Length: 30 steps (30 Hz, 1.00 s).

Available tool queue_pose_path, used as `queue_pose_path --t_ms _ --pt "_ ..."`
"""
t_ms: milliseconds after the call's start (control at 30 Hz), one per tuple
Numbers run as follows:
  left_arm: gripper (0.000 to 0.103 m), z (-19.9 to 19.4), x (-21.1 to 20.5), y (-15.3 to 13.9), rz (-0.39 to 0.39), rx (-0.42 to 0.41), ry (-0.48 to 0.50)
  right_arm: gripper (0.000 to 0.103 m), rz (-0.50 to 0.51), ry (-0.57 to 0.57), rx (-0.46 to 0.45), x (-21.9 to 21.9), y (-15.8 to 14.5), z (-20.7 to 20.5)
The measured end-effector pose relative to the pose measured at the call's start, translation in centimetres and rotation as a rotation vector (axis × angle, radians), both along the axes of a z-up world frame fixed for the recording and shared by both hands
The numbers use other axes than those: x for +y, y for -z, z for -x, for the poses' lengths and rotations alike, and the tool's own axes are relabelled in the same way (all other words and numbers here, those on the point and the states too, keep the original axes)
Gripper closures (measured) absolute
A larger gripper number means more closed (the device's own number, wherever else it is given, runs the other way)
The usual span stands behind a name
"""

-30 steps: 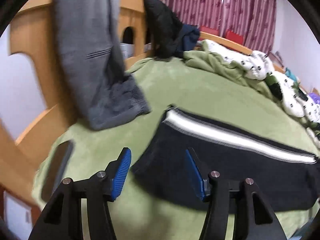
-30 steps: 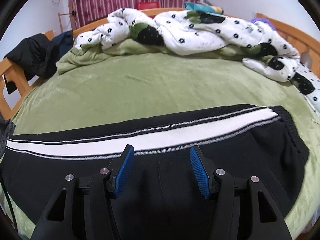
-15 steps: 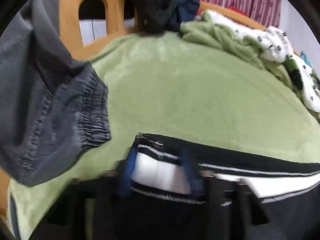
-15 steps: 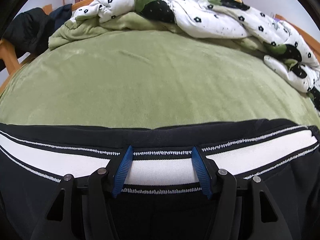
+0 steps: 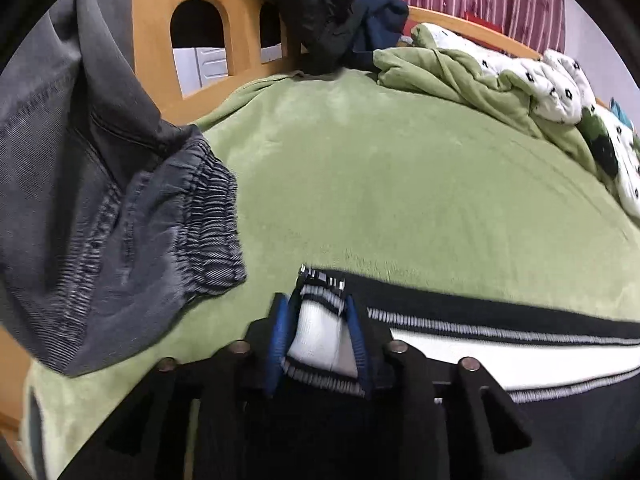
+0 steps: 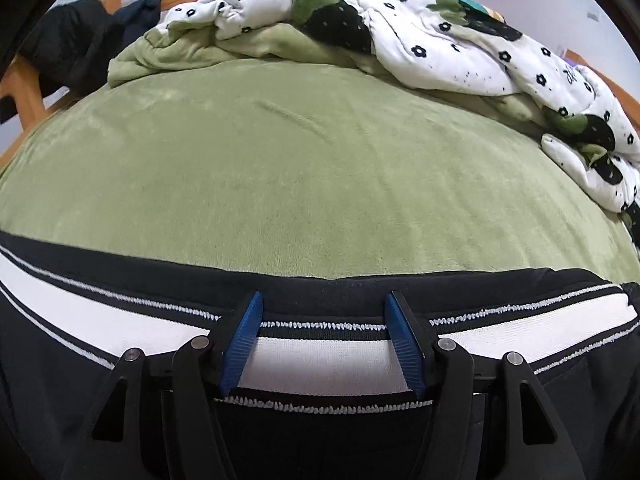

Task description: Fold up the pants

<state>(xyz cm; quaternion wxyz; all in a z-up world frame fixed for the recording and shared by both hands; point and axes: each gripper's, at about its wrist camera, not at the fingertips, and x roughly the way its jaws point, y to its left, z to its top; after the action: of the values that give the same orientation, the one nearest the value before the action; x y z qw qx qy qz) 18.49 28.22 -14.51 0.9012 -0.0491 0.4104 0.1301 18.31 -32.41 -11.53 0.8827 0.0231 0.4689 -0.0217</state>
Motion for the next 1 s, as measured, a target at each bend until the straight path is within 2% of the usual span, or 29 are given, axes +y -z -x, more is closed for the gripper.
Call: queue_pose_path --t_ms 67,100,133,200,333,433,567,600,667,733,767,1000 --pt "0.071 1.6 -0.2 -1.0 -0.002 -0.020 0.015 0.042 -0.023 0.008 -0.008 0.0 -1.1 1.0" --pt "0.063 2.8 -0.4 -1.6 0.009 -0.032 0.029 0.042 -0.030 0.005 -0.022 0.2 -1.7 1.6" --pt "0.050 4.2 -0.6 -2.2 0.028 -0.042 0.044 0.042 -0.037 0.003 -0.042 0.3 -2.4 2.3" --pt "0.041 6.4 -0.6 -3.2 0.069 -0.064 0.068 0.042 -0.051 -0.002 -0.070 0.7 -4.1 3.8" --pt "0.041 12.0 -0.8 -3.5 0.215 -0.043 0.137 0.042 -0.087 0.002 -0.103 1.0 -6.8 5.9" --pt "0.041 15.5 -1.1 -2.8 0.269 -0.025 0.176 0.042 -0.094 0.000 -0.114 1.6 -8.5 7.2" --pt "0.041 19.2 -0.9 -0.3 0.356 -0.035 0.152 0.042 -0.080 -0.016 -0.130 2.9 -10.2 8.7" --pt "0.041 19.8 -0.5 0.8 0.408 -0.043 0.130 0.042 -0.077 -0.020 -0.133 3.1 -10.5 9.0" --pt "0.042 19.9 0.9 2.4 0.511 -0.049 0.073 0.042 -0.078 -0.025 -0.138 3.6 -11.2 9.8" --pt "0.052 19.7 2.1 3.3 0.566 -0.083 0.019 0.042 -0.078 -0.025 -0.137 4.0 -11.8 10.5" --pt "0.055 19.5 2.8 3.5 0.580 -0.106 -0.011 0.042 -0.078 -0.024 -0.136 4.0 -11.9 10.9" --pt "0.058 16.3 3.9 4.0 0.575 -0.143 -0.072 0.042 -0.039 -0.007 -0.141 4.3 -13.8 13.1"
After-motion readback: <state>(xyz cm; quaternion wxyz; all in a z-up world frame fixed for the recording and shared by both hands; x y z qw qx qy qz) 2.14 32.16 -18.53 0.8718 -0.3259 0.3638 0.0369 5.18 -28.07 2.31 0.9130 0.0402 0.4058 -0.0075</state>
